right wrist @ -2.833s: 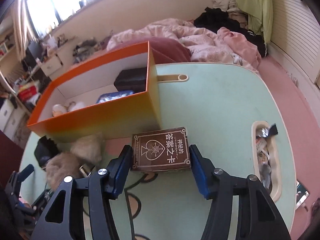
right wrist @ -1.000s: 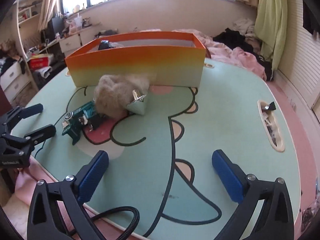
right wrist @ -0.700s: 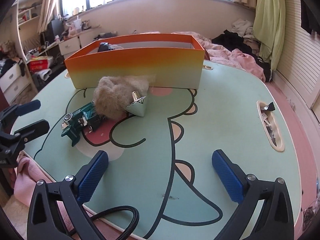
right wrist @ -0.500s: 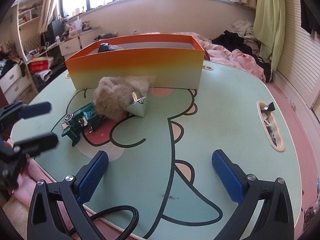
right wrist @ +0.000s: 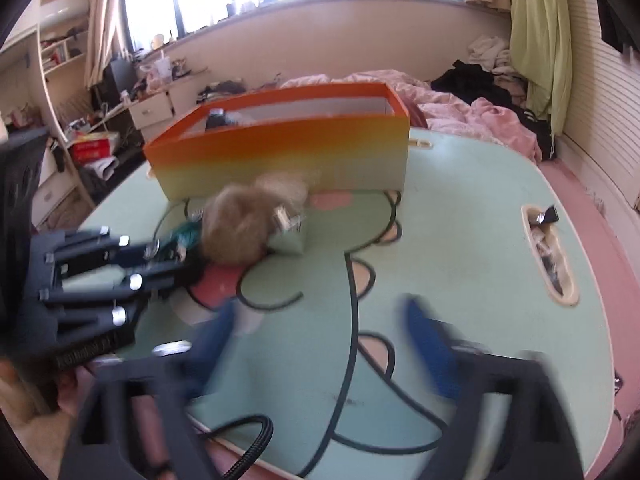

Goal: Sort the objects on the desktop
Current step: 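Grasp the green toy car with the left gripper while the right grasps the silver metal piece, then lower the green car onto the orange box with the left while the right drops the silver piece in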

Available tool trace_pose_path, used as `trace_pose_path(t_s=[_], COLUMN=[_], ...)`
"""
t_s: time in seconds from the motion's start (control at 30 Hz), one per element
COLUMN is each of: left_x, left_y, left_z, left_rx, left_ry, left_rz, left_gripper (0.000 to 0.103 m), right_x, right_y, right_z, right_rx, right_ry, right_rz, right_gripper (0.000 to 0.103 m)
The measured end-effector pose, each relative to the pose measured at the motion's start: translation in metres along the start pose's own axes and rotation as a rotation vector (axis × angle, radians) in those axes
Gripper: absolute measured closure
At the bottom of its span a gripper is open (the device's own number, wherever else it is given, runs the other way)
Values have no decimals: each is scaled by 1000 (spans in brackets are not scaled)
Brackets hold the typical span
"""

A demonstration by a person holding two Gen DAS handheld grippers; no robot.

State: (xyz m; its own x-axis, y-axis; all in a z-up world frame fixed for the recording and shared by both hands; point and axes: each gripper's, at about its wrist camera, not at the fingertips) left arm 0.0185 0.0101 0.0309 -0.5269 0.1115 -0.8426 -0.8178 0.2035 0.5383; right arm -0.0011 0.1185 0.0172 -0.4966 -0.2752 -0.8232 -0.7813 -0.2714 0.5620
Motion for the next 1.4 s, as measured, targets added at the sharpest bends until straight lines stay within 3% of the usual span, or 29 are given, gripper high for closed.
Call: trace_pose_path(t_s=[0.2, 0.3, 0.33, 0.4, 0.47, 0.5, 0.53, 0.57, 0.77, 0.97, 1.1, 1.17, 1.2, 1.23, 1.27, 1.33, 1.37, 1.4], left_x=[-16, -14, -12, -8, -5, -4, -3, -3, -16, -43, -44, -32, -24, -14, -5, 2, -2, -6], left_y=[-30, -33, -32, -26, -21, -19, -19, -19, -19, 21, 64, 82, 88, 91, 90, 81, 72, 67], left_z=[-18, -31, -33, -31, -29, -28, -27, -28, -40, -42, -51, -63, -70, -77, -82, -85, -83, -81], left_rx=[-35, -86, -97, -98, -97, -93, -90, -96, -142, -140, -169, -217, -243, -272, -300, -324, -318, -320], left_ry=[-8, -8, -2, 1, 1, -2, -5, -2, -26, -48, -38, -39, -38, -25, -19, -56, -44, -28], left_rz=[0, 35, 41, 44, 45, 49, 54, 59, 94, 201, 254, 256, 256, 250, 237, 239, 280, 296], left_gripper=[76, 65, 56, 52, 52, 55, 75, 76, 76, 76, 76, 75, 71, 58, 39, 31, 30, 30], right_x=[11, 16, 18, 26, 34, 36, 36, 34, 4, -24, -15, 1, 16, 31, 40, 34, 28, 23], right_y=[26, 36, 39, 45, 47, 43, 41, 38, 33, 79, 123, 137, 142, 144, 143, 130, 123, 116], right_z=[-4, -11, -13, -13, -11, -12, -10, -8, 5, 11, 10, 14, 18, 20, 21, 10, 4, 2], right_rx=[-14, -33, -30, -16, -4, 1, 10, 21, 60, 114, 146, 163, 174, 189, 200, 139, 114, 104], right_ry=[94, 71, 68, 56, 48, 57, 73, 86, 124, 141, 46, 15, -1, -25, -39, -110, -136, -135], right_rz=[-26, -16, -22, -41, -67, -82, -90, -82, 15, 119, 187, 178, 139, 76, 29, 101, 124, 149], right_gripper=[56, 55, 54, 52, 56, 76, 76, 76, 76, 76, 76, 75, 70, 65, 56, 49, 38, 36])
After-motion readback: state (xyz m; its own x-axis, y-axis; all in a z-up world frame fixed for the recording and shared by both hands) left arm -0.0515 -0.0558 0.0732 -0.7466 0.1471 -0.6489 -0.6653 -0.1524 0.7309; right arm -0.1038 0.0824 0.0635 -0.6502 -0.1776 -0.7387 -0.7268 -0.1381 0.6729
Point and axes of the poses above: each gripper's, at about its wrist camera, not at the fingertips, and x roughly the way its jaws point, z to its right, y to its top, and after that the axes turned 12 degrees about -z, right-handed
